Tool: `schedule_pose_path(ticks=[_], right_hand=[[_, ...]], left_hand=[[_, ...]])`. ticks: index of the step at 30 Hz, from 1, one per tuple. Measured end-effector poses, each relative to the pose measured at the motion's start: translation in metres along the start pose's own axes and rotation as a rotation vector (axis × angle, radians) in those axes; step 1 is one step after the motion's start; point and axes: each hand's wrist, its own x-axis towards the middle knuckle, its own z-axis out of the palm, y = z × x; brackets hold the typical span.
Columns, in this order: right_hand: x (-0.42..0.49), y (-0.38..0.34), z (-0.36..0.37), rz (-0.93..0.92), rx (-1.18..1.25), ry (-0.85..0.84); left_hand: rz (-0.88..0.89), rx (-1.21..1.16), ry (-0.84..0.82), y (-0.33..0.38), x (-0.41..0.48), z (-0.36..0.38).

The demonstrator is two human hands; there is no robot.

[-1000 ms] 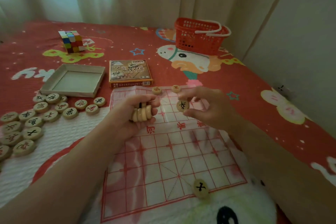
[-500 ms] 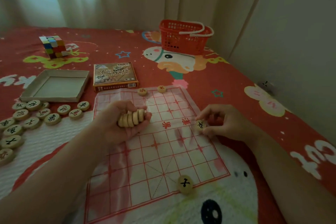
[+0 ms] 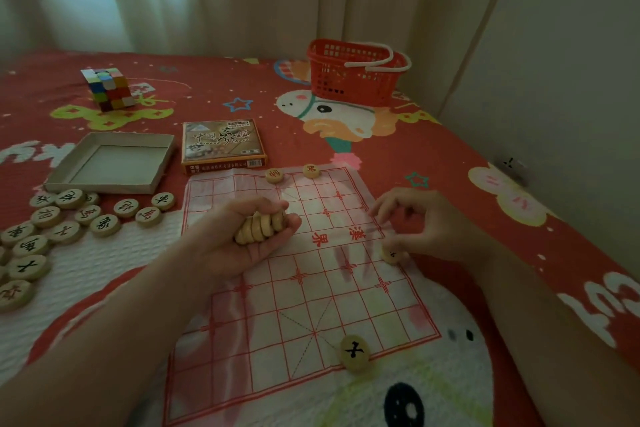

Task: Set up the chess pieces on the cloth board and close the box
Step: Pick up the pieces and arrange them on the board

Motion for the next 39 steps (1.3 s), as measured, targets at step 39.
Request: schedule_pose_path(ticks=[39], right_hand=[[0.043, -0.038, 0.034, -0.027, 0.323, -0.086]], left_hand=[[0.306, 0.445, 0.003, -0.023, -0.005, 0.025]])
